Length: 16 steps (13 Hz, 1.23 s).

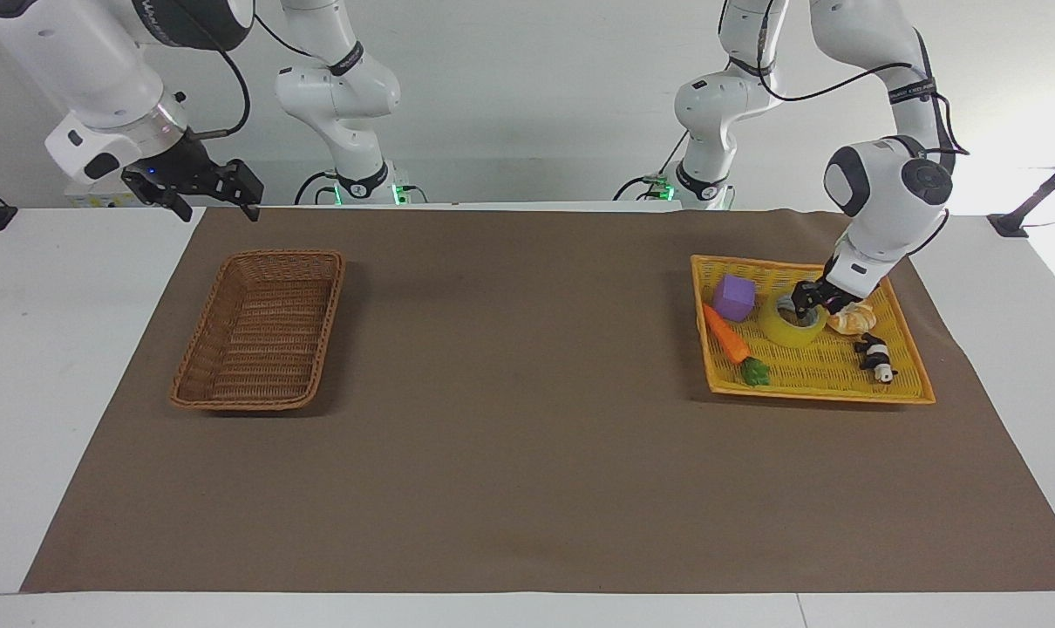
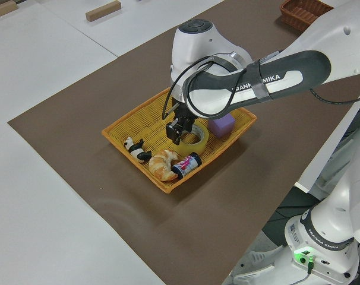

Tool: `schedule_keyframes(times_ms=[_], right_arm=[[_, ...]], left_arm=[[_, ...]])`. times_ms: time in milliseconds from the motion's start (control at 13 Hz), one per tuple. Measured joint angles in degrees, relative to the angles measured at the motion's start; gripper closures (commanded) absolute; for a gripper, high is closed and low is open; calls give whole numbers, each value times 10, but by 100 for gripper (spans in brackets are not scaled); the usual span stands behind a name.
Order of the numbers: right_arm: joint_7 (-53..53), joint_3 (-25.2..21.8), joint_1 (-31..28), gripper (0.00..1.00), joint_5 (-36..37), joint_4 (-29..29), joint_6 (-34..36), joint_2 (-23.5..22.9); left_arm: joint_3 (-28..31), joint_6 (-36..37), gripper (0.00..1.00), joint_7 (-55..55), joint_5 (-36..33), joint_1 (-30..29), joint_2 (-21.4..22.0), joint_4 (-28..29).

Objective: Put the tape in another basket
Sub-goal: 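Reach the left gripper down toward the tape roll in the yellow basket, then grasp the tape roll rim with the left gripper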

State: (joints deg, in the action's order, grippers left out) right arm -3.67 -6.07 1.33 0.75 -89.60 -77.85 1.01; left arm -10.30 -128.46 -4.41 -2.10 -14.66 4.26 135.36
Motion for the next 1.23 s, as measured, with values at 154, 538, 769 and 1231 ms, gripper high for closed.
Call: schedule_keyframes(times_ms=[154,538,769,1231], right_arm=[[0,0,0,1,0,0,0,0],[0,0,0,1,0,0,0,0],[0,0,0,1,0,0,0,0],[0,0,0,1,0,0,0,0]], left_arm=[[0,0,34,-8,0,0,-6,1],[1,-13,36,-19,0,0,-30,2],[1,-20,39,-24,0,0,-41,6],[4,-22,99,-24,0,-1,-48,13]])
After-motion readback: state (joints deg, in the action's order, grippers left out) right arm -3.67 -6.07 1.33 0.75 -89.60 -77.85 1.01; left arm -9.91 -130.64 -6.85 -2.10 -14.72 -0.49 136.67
